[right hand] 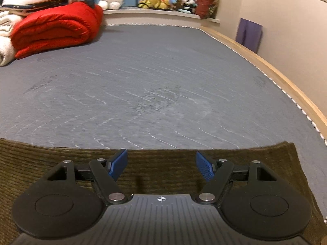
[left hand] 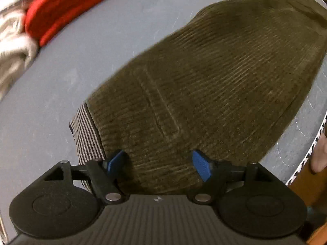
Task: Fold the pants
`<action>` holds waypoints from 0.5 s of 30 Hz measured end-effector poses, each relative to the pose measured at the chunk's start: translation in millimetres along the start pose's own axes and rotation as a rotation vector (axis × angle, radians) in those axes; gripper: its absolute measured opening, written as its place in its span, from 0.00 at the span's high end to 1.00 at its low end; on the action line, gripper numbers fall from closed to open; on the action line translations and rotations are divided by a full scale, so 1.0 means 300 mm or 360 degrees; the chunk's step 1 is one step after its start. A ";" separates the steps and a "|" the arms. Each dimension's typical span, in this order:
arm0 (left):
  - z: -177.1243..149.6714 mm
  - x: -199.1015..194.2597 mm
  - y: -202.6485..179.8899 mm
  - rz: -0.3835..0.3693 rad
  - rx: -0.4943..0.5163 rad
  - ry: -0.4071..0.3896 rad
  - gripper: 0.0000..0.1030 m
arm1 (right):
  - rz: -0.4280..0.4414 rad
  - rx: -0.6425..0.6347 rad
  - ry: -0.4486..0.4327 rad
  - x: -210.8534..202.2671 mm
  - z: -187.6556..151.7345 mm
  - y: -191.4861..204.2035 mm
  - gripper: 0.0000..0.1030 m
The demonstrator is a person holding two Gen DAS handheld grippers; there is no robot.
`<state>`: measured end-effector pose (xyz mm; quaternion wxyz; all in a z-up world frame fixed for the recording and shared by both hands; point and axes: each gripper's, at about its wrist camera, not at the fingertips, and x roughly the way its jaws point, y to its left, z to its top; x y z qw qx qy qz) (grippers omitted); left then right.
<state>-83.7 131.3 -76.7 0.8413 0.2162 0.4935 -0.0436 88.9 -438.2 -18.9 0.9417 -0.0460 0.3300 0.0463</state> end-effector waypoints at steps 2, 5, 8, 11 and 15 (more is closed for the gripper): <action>0.019 -0.048 0.018 0.0008 -0.0070 -0.0067 0.23 | 0.0002 0.0049 -0.0011 -0.001 0.008 -0.025 0.27; 0.039 -0.136 0.021 -0.0011 -0.0131 -0.0279 0.22 | -0.0007 0.0102 -0.0035 -0.006 0.016 -0.058 0.25; 0.087 -0.124 0.031 -0.0024 -0.0227 -0.0344 0.22 | -0.0036 0.0165 -0.0038 -0.002 0.018 -0.085 0.23; 0.108 0.007 0.070 -0.0033 -0.0344 -0.0150 0.25 | -0.0050 0.0225 -0.0021 0.006 0.013 -0.108 0.23; 0.137 0.070 0.121 -0.0065 -0.0456 0.0005 0.41 | -0.0071 0.0287 -0.0052 -0.020 0.010 -0.148 0.23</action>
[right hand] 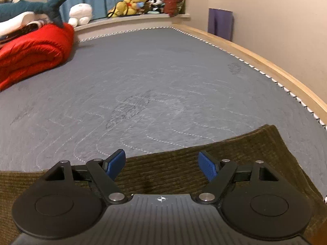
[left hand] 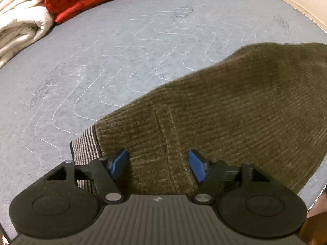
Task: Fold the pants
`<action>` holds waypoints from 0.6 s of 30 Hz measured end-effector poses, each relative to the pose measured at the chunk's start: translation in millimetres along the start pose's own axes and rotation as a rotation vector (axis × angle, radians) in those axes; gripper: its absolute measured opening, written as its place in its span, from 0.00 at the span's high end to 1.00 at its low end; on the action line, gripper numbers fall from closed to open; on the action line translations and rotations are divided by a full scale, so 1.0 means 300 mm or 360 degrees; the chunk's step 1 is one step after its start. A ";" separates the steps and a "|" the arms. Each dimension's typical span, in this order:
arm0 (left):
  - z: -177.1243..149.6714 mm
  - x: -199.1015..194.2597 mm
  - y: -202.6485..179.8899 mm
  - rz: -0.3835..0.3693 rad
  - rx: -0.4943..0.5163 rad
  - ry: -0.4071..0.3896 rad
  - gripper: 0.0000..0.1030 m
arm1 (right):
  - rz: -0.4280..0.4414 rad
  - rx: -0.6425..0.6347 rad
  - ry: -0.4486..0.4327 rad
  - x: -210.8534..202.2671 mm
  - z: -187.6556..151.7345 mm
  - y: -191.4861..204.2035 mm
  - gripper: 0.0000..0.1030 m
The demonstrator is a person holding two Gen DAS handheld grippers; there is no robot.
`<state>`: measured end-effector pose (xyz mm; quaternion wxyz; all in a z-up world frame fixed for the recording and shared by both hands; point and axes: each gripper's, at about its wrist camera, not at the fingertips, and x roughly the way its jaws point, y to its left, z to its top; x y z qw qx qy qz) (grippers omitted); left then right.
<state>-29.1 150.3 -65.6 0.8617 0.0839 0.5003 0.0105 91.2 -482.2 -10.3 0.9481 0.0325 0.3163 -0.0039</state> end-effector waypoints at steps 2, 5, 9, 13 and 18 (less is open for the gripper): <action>0.033 -0.052 0.015 -0.0014 -0.0086 -0.0099 0.49 | -0.0009 0.0043 -0.0025 -0.024 0.001 -0.021 0.22; 0.069 -0.088 0.029 -0.0037 -0.0149 -0.0242 0.49 | -0.0007 0.0144 -0.0055 -0.058 0.008 -0.067 0.22; 0.088 0.070 0.036 0.0036 -0.0097 -0.0022 0.51 | -0.0003 0.0331 -0.0069 -0.096 0.013 -0.132 0.22; 0.123 0.019 -0.002 0.0077 -0.0064 -0.0099 0.50 | 0.0052 0.0581 -0.0067 -0.145 0.022 -0.202 0.22; 0.143 0.050 -0.016 0.0025 -0.0092 -0.0110 0.49 | 0.0042 0.0721 -0.0198 -0.226 0.036 -0.237 0.22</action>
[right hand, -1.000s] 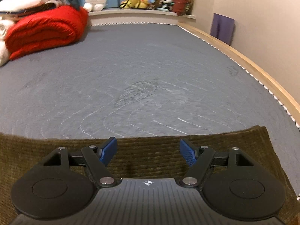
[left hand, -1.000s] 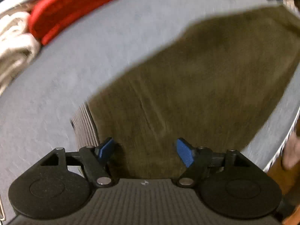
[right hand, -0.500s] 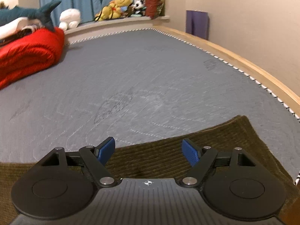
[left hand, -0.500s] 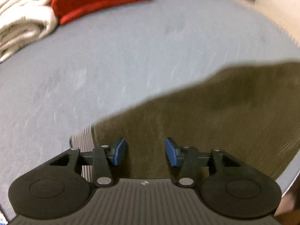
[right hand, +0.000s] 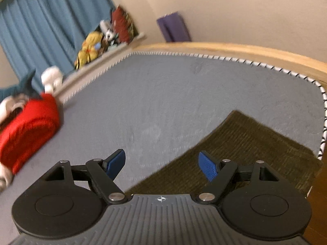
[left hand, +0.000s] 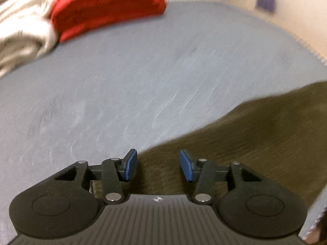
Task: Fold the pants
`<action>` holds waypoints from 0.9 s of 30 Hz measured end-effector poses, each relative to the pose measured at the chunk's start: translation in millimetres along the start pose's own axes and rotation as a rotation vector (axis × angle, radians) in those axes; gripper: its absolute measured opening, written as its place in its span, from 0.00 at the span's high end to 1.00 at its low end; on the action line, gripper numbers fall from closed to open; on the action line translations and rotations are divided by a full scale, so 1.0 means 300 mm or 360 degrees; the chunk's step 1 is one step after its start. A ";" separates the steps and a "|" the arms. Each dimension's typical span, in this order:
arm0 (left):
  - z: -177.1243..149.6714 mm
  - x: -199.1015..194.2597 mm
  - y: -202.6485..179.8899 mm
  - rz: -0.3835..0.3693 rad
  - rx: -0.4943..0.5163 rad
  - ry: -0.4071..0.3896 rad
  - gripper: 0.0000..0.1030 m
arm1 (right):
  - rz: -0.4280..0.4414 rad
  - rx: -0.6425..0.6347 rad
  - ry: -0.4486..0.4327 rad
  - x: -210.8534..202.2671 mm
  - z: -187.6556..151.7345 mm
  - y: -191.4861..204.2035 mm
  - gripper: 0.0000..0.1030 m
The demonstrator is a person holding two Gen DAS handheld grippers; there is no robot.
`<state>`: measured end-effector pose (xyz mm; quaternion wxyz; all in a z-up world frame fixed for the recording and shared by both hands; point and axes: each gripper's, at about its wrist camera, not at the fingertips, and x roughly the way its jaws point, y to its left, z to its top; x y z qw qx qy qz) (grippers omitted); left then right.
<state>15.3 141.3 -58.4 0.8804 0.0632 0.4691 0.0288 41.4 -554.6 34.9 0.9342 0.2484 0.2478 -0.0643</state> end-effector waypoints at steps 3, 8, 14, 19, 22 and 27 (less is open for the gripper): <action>-0.006 0.078 0.017 -0.0004 -0.0023 0.0086 0.46 | -0.0036 -0.0084 -0.0063 -0.021 0.003 0.023 0.22; 0.050 -0.015 -0.023 0.0013 -0.0032 -0.0052 0.46 | -0.0040 -0.0152 -0.0057 -0.051 -0.006 0.026 0.22; 0.072 -0.133 -0.105 -0.0032 -0.0047 -0.0284 0.28 | -0.0108 -0.0192 -0.0031 -0.032 -0.032 -0.007 0.22; 0.077 -0.224 -0.149 -0.0059 -0.0011 -0.0498 0.25 | -0.0227 -0.0105 -0.0005 -0.001 -0.055 -0.076 0.20; 0.073 -0.243 -0.183 -0.0082 0.0032 -0.0575 0.25 | -0.0228 0.0015 -0.0008 -0.004 -0.053 -0.149 0.16; 0.077 -0.236 -0.256 -0.0092 0.0090 -0.0556 0.25 | -0.0321 0.0069 -0.0022 -0.017 -0.049 -0.267 0.16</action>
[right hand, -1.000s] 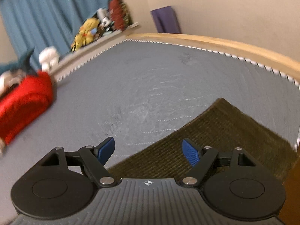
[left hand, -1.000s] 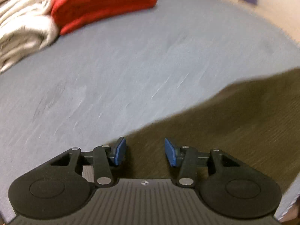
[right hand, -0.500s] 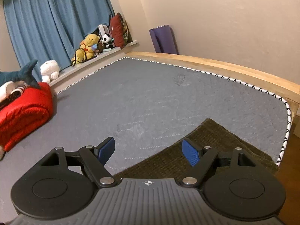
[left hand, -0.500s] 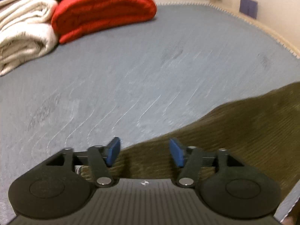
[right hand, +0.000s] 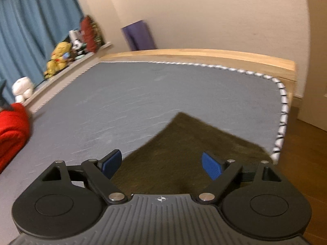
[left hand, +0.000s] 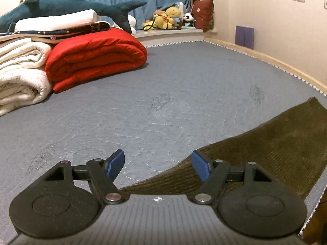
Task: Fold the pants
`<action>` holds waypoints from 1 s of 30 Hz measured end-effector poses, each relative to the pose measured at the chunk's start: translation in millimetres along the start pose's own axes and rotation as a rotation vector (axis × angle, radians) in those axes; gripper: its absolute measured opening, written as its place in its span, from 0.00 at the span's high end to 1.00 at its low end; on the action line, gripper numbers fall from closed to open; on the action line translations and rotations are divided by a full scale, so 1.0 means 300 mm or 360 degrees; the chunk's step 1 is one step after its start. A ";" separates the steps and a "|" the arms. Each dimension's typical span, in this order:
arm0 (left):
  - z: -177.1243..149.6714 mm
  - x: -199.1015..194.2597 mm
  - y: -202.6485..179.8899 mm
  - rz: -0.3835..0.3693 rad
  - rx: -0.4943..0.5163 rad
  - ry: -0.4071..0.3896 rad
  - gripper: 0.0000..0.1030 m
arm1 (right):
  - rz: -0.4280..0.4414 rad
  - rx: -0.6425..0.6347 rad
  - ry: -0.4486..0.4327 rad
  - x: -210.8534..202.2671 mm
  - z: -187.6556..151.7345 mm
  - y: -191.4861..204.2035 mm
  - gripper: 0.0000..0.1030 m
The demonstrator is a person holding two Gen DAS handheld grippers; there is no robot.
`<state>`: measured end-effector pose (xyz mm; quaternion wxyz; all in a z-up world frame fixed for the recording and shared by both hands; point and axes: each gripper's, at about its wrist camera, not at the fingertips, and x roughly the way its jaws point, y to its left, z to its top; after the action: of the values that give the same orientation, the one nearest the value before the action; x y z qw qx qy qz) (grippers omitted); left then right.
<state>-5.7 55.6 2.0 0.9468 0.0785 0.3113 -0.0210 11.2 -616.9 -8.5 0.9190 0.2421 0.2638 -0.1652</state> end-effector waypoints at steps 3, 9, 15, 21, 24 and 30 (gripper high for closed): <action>0.003 0.026 -0.031 -0.0021 0.0023 0.0012 0.25 | -0.0088 0.0009 -0.0015 0.005 -0.001 -0.067 0.16; 0.026 0.066 -0.073 -0.0054 0.0061 0.0026 0.25 | -0.0263 0.0204 0.0165 0.049 -0.009 -0.235 0.36; 0.039 0.100 -0.119 -0.0062 0.0085 0.0045 0.21 | -0.0239 0.0539 0.0307 0.087 -0.075 -0.396 0.67; 0.034 0.124 -0.156 -0.0089 0.0116 0.0070 0.18 | 0.0044 0.0762 0.0356 0.149 -0.096 -0.480 0.64; 0.032 0.133 -0.166 -0.0090 0.0120 0.0080 0.18 | 0.0049 0.0778 0.0371 0.183 -0.105 -0.491 0.64; 0.032 0.136 -0.162 -0.0092 0.0114 0.0074 0.18 | 0.0053 0.0809 0.0280 0.209 -0.100 -0.502 0.67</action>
<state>28.6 6.4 -21.2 0.9349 0.1039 0.3344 -0.0577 -15.5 -736.8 -120.1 0.8047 0.4828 0.2888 -0.1894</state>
